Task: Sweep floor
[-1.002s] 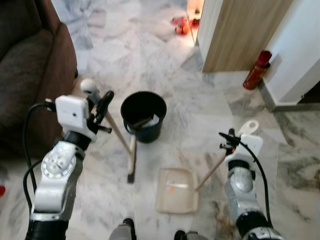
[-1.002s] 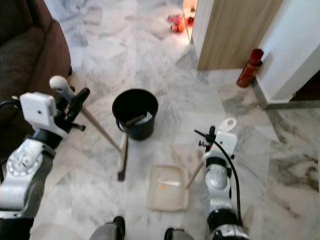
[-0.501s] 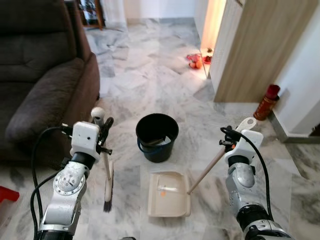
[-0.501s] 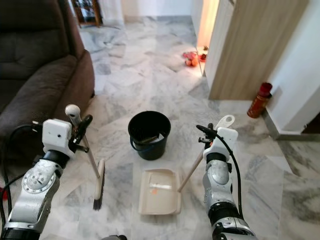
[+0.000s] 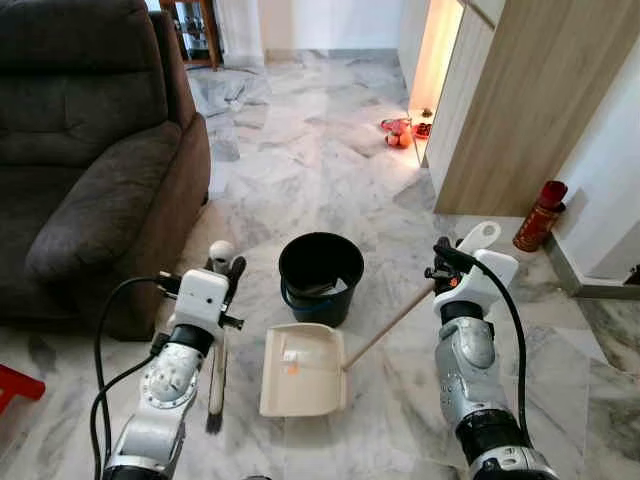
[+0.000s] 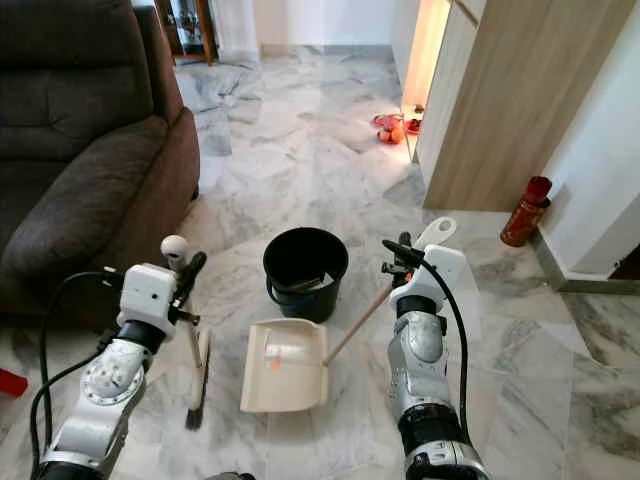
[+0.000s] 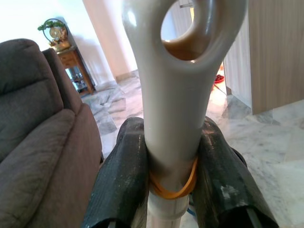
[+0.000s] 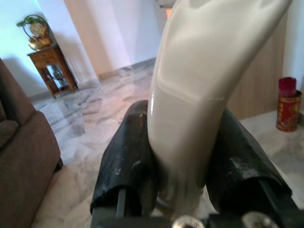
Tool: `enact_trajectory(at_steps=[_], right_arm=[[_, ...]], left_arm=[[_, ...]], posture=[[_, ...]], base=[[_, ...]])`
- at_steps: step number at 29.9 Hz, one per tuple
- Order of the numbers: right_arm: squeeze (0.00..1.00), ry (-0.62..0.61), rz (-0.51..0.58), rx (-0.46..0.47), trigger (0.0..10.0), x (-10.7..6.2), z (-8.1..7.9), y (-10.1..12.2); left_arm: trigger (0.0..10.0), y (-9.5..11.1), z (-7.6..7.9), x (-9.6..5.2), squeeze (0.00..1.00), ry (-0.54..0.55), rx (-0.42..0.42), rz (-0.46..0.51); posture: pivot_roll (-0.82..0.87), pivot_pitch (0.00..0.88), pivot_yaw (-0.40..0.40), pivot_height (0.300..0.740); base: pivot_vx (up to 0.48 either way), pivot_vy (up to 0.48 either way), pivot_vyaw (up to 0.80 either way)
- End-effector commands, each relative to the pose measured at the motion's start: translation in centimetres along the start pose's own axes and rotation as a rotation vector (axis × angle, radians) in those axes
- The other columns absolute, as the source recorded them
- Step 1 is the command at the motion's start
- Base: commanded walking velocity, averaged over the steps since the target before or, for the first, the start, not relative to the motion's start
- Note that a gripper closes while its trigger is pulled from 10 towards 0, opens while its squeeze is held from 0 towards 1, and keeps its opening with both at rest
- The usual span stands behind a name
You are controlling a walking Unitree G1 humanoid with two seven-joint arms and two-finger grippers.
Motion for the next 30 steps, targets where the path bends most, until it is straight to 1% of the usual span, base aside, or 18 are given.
enact_trajectory(at_steps=[1, 2, 3, 5, 9, 10, 12, 13, 14, 17, 20, 23, 26, 30], right_arm=[[0.0, 0.021, 0.053, -0.014, 10.0, 0.1, -0.3, 1.5], [0.0, 0.028, 0.06, -0.031, 10.0, -0.2, -0.2, 1.7], [0.0, 0.028, 0.06, -0.031, 10.0, -0.2, -0.2, 1.7], [0.0, 0.029, 0.056, -0.037, 10.0, -0.9, -0.1, 1.9], [0.0, 0.037, 0.046, -0.032, 10.0, -1.2, -0.4, 2.3], [0.0, 0.051, 0.055, -0.019, 10.0, -1.3, -1.0, 2.9], [0.0, 0.061, 0.057, -0.013, 10.0, -1.4, -1.3, 3.2], [0.0, 0.09, 0.066, -0.006, 10.0, -1.6, -2.0, 3.8], [0.0, 0.101, 0.066, -0.005, 10.0, -1.8, -2.2, 4.0], [0.0, 0.115, 0.053, -0.007, 10.0, -2.4, -2.4, 4.4], [0.0, 0.105, 0.047, -0.002, 10.0, -2.5, -2.2, 4.8], [0.0, 0.089, 0.046, 0.031, 10.0, -2.5, -2.0, 5.7], [0.0, 0.1, 0.065, 0.034, 10.0, -2.4, -2.4, 6.9], [0.0, 0.104, 0.073, 0.043, 10.0, -2.3, -2.7, 7.5]], left_arm=[[10.0, 1.4, 0.0, 0.5, 0.0, -0.002, 0.038, 0.063], [10.0, 1.3, 0.1, 0.5, 0.0, 0.0, 0.034, 0.065], [10.0, 1.3, 0.1, 0.5, 0.0, 0.0, 0.034, 0.065], [10.0, 1.3, 0.3, 0.3, 0.0, 0.003, 0.028, 0.07], [10.0, 1.2, 0.5, 0.4, 0.0, 0.001, 0.03, 0.076], [10.0, 1.2, 0.5, 0.5, 0.0, -0.001, 0.03, 0.078], [10.0, 1.2, 0.5, 0.5, 0.0, -0.003, 0.03, 0.079], [10.0, 1.3, 0.7, 0.5, 0.0, -0.009, 0.031, 0.081], [10.0, 1.3, 0.7, 0.5, 0.0, -0.012, 0.032, 0.08], [10.0, 1.0, 0.8, 0.5, 0.0, -0.016, 0.034, 0.077], [10.0, 0.8, 1.1, 0.4, 0.0, -0.029, 0.049, 0.074], [10.0, 0.6, 1.0, 0.3, 0.0, -0.024, 0.044, 0.073], [10.0, 0.5, 1.1, 0.3, 0.0, -0.027, 0.046, 0.07], [10.0, 0.5, 1.2, 0.3, 0.0, -0.03, 0.046, 0.072]], posture=[[0.16, 0.0, 0.013, 0.74], [0.15, 0.0, 0.013, 0.74], [0.15, 0.0, 0.013, 0.74], [0.15, 0.0, 0.011, 0.74], [0.14, 0.0, 0.014, 0.74], [0.14, 0.0, 0.016, 0.74], [0.14, 0.0, 0.017, 0.74], [0.13, 0.0, 0.021, 0.74], [0.13, 0.0, 0.023, 0.74], [0.12, 0.0, 0.028, 0.74], [0.12, 0.0, 0.031, 0.74], [0.11, 0.0, 0.031, 0.74], [0.11, 0.0, 0.027, 0.74], [0.11, 0.0, 0.024, 0.74]], base=[[0.0, 0.0, 0.0], [0.0, 0.0, 0.0], [0.0, 0.0, 0.0], [0.0, 0.0, 0.0], [0.0, 0.0, 0.0], [0.0, 0.0, 0.0], [0.0, 0.0, 0.0], [0.0, 0.0, 0.0], [0.0, 0.0, 0.0], [0.0, 0.0, 0.0], [0.0, 0.0, 0.0], [0.0, 0.0, 0.0], [0.0, 0.0, 0.0], [0.0, 0.0, 0.0]])
Point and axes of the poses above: a point about 5 cm out from each wrist's last joint towards the gripper, its own x axis pointing out of the wrist towards the gripper, its own y axis along the axis of the wrist's last joint, z = x × y, the point moved 6 cm from there along x, pointing out of the wrist towards the gripper, and after that the axes turned 7 degrees about -x, right-handed, at the moved point
